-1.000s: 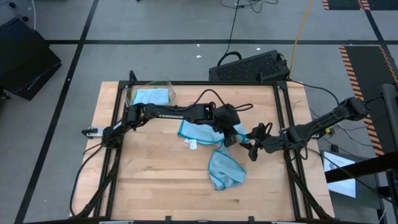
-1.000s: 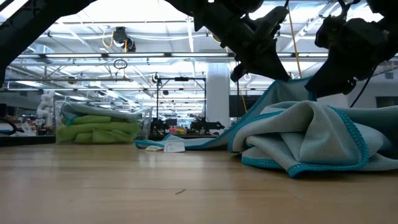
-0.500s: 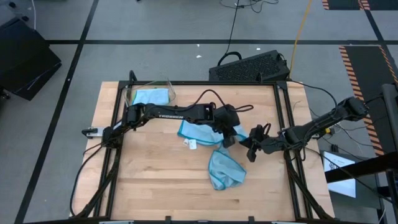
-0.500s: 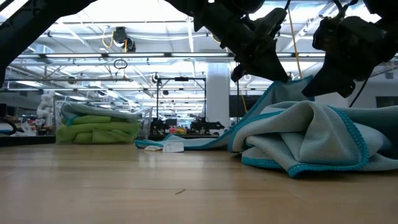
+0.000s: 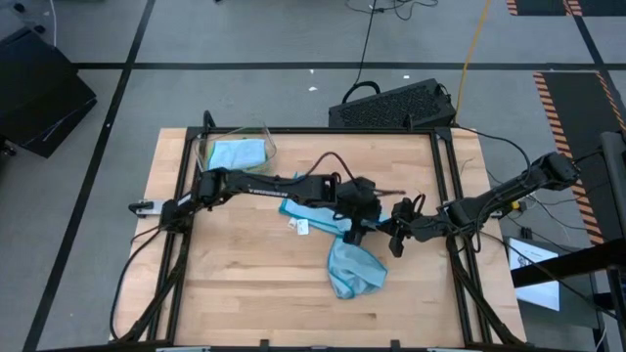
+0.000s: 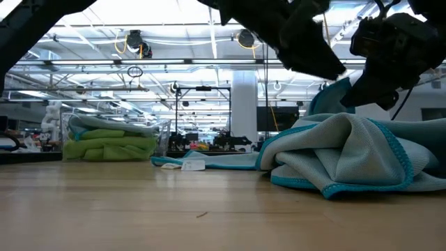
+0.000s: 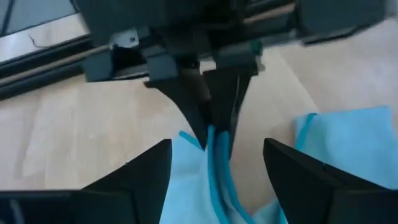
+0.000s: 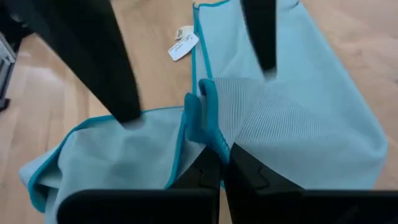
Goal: Fold microfiber towels
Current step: Fold the left blue microfiber cloth
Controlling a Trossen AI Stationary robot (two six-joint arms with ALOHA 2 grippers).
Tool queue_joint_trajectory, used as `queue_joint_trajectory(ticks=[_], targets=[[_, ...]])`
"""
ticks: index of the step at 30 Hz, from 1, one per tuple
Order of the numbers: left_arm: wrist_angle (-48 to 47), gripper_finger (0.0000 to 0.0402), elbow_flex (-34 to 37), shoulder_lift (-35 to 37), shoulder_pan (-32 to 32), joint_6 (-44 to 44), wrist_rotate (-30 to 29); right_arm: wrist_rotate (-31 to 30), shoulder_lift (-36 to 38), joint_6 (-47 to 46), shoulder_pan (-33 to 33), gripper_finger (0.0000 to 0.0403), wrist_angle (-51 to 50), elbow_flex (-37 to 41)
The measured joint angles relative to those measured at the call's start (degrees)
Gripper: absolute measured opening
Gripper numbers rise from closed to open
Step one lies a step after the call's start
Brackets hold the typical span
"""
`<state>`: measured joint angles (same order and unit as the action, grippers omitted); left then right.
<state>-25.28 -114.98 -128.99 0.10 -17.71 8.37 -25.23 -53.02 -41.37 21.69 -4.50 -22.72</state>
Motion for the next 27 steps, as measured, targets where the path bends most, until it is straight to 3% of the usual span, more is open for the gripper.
queue_joint_trajectory(ticks=[11, 20, 27], targets=[[1.3, 0.0184, 0.1, -2.2, -1.8, -0.7, -8.2, 0.0, 0.0, -1.5, 0.0, 0.0001, 0.0, 0.0], [2.4, 0.0117, 0.0, -2.2, -0.8, -3.1, -5.5, -0.1, 0.0, -1.4, 0.0, 0.0000, 0.0, 0.0], [5.6, 0.0098, 0.0, -2.9, -0.5, -5.2, -3.0, -0.2, 0.0, -1.0, 0.0, 0.0000, 0.0, 0.0]])
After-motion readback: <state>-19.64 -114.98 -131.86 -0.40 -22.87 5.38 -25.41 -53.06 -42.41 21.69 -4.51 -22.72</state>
